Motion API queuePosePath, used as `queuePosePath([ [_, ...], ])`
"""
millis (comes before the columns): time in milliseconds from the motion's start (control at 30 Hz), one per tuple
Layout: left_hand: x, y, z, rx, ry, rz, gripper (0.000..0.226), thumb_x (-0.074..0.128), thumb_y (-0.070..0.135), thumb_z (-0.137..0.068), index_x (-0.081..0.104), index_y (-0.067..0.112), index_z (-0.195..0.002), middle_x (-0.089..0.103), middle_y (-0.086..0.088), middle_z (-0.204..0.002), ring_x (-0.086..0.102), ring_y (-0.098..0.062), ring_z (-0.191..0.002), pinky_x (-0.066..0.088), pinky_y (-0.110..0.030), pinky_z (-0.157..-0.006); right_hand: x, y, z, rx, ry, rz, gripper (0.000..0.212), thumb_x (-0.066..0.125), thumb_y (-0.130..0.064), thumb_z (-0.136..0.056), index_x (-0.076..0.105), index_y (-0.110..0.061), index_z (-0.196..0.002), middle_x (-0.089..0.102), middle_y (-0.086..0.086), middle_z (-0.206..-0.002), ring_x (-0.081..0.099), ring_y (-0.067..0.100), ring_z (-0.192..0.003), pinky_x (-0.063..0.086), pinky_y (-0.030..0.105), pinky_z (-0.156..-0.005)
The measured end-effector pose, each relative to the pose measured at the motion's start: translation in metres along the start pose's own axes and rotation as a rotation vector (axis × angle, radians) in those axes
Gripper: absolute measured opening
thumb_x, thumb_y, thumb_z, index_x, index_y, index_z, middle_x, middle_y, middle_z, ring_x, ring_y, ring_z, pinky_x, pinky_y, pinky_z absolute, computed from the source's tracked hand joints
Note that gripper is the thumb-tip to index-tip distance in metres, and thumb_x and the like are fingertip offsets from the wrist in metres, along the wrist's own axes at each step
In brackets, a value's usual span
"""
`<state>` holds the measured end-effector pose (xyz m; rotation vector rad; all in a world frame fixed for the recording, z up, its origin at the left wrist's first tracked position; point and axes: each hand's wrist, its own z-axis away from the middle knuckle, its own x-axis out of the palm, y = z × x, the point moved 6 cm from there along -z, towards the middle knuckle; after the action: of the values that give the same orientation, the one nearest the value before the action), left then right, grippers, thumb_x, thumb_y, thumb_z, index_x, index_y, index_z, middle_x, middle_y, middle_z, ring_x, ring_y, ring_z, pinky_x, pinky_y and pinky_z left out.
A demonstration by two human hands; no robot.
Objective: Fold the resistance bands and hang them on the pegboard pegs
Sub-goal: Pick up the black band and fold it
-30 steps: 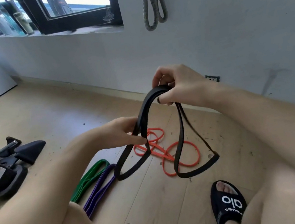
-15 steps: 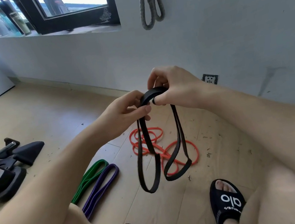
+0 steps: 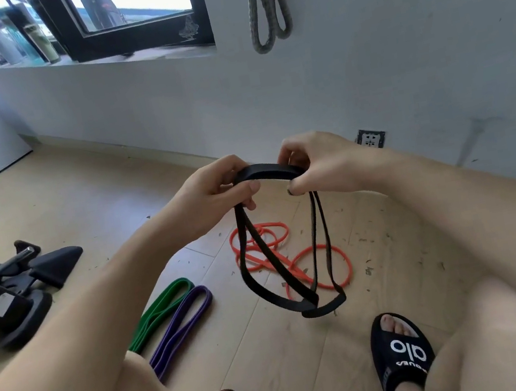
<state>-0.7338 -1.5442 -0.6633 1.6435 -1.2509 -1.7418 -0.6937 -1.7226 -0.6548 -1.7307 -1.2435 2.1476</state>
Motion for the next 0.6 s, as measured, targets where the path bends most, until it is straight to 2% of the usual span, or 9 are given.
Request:
queuePosePath([
  [100, -0.001, -0.007, -0.001, -0.037, 0.000, -0.009, 0.002, 0.063, 0.021, -0.101, 0.063, 0.021, -0.099, 0.070, 0.005, -0.080, 0.074, -0.019, -0.087, 0.058, -0.037, -0.090, -0.004, 0.006, 0.001, 0.031, 0.008, 0.010, 0.029, 0.077, -0.016, -0.080, 0.064, -0.025, -0.104, 0.070, -0.004, -0.090, 0.065, 0.012, -0.080, 0.043, 0.022, -0.064],
  [233, 0.009, -0.020, -0.001, -0.082, -0.115, -0.069, 0.003, 0.065, 0.018, -0.100, 0.064, 0.020, -0.102, 0.073, 0.003, -0.085, 0.075, -0.019, -0.088, 0.057, -0.038, -0.089, -0.007, -0.002, 0.003, 0.002, 0.051, -0.087, 0.028, 0.076, -0.011, -0.078, 0.065, -0.024, -0.100, 0.070, -0.004, -0.078, 0.061, 0.003, -0.064, 0.043, 0.020, -0.061],
  [333, 0.021, -0.022, 0.001, -0.104, -0.212, -0.139, 0.006, 0.066, 0.020, -0.099, 0.064, 0.026, -0.099, 0.072, 0.008, -0.087, 0.073, -0.013, -0.088, 0.056, -0.036, -0.089, -0.002, -0.012, 0.004, -0.032, 0.024, -0.152, 0.030, 0.073, -0.006, -0.076, 0.065, -0.021, -0.100, 0.071, 0.000, -0.076, 0.062, 0.005, -0.063, 0.047, 0.022, -0.061],
  [400, 0.026, -0.017, 0.001, -0.093, -0.246, -0.155, 0.005, 0.067, 0.023, -0.096, 0.064, 0.026, -0.099, 0.070, 0.009, -0.089, 0.071, -0.014, -0.090, 0.057, -0.042, -0.094, 0.001, -0.020, 0.005, -0.050, 0.013, -0.218, 0.030, 0.070, -0.001, -0.078, 0.065, -0.018, -0.102, 0.070, 0.005, -0.080, 0.065, 0.010, -0.066, 0.055, 0.024, -0.062],
  [500, 0.028, -0.010, 0.001, -0.074, -0.236, -0.112, 0.021, 0.066, 0.038, -0.085, 0.063, 0.021, -0.097, 0.066, -0.007, -0.092, 0.068, -0.019, -0.088, 0.056, -0.050, -0.094, 0.003, -0.027, 0.006, -0.058, 0.003, -0.282, 0.031, 0.067, 0.002, -0.080, 0.065, -0.015, -0.105, 0.070, 0.010, -0.092, 0.065, 0.013, -0.072, 0.061, 0.031, -0.068],
  [600, 0.023, -0.009, 0.000, -0.063, -0.165, -0.010, 0.021, 0.068, 0.029, -0.090, 0.064, 0.013, -0.104, 0.066, -0.017, -0.098, 0.071, -0.028, -0.092, 0.057, -0.050, -0.095, 0.005, -0.029, 0.005, -0.051, -0.028, -0.295, 0.033, 0.067, 0.001, -0.080, 0.064, -0.018, -0.106, 0.071, 0.006, -0.091, 0.062, 0.008, -0.070, 0.057, 0.028, -0.069],
])
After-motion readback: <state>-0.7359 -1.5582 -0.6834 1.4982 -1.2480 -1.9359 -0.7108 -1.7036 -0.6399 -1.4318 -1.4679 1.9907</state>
